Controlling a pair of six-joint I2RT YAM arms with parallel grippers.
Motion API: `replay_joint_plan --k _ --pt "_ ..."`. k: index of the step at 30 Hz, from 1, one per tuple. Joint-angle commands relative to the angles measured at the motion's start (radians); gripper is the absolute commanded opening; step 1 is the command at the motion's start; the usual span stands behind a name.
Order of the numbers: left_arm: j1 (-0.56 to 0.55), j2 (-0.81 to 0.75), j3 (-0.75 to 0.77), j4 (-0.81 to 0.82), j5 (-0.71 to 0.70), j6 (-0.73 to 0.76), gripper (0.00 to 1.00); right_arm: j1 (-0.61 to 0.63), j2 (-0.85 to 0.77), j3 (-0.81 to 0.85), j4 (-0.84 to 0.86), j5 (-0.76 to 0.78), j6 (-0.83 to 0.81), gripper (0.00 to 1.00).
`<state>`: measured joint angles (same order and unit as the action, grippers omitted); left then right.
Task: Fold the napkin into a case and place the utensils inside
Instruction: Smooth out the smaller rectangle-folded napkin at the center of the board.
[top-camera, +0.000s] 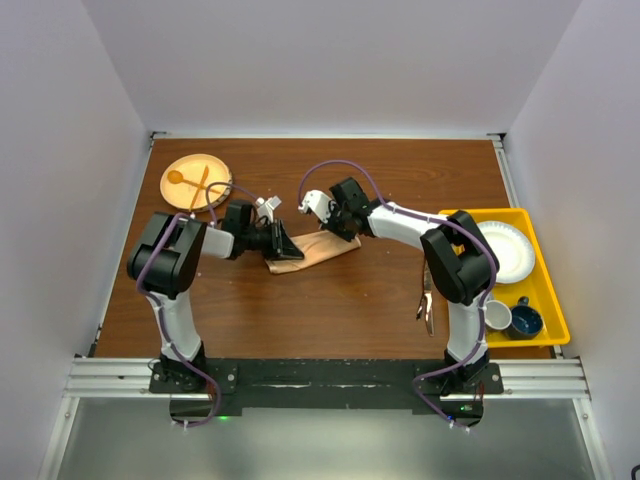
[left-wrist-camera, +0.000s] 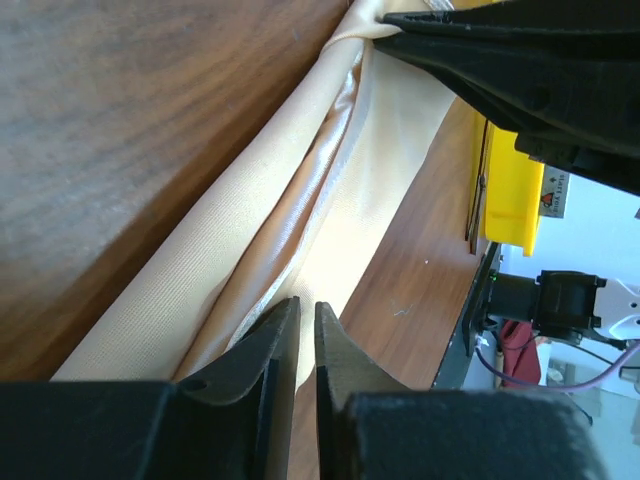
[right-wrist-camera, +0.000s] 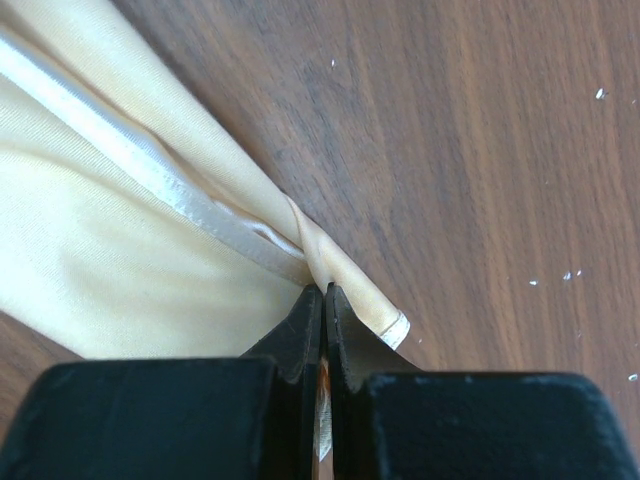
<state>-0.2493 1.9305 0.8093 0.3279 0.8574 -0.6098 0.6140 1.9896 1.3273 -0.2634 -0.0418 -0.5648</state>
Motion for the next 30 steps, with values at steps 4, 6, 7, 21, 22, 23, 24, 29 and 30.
replay_joint_plan --k 4,6,7,21,22,23,24,29,30 --pt "0.016 0.096 0.050 -0.184 -0.101 0.120 0.13 -0.013 -0.063 0.120 -0.221 -0.087 0.081 0.25" --pt "0.016 0.102 0.056 -0.194 -0.104 0.136 0.11 -0.020 -0.074 0.192 -0.298 -0.130 0.104 0.36" --pt "0.016 0.102 0.060 -0.211 -0.106 0.140 0.11 -0.026 -0.075 0.217 -0.318 -0.144 0.129 0.39" --pt "0.015 0.110 0.087 -0.245 -0.095 0.186 0.08 -0.255 0.110 0.415 -0.545 -0.578 0.462 0.18" --pt "0.015 0.113 0.088 -0.247 -0.095 0.186 0.08 -0.255 0.109 0.397 -0.533 -0.581 0.476 0.18" --pt "0.015 0.113 0.088 -0.247 -0.096 0.188 0.08 -0.257 0.106 0.360 -0.511 -0.584 0.486 0.18" --pt "0.015 0.114 0.088 -0.247 -0.095 0.186 0.08 -0.255 0.112 0.346 -0.507 -0.586 0.497 0.18" --pt "0.015 0.113 0.087 -0.250 -0.098 0.191 0.08 -0.255 0.127 0.257 -0.444 -0.570 0.526 0.18" --pt "0.015 0.113 0.088 -0.256 -0.098 0.193 0.08 -0.255 0.139 0.248 -0.439 -0.564 0.523 0.18"
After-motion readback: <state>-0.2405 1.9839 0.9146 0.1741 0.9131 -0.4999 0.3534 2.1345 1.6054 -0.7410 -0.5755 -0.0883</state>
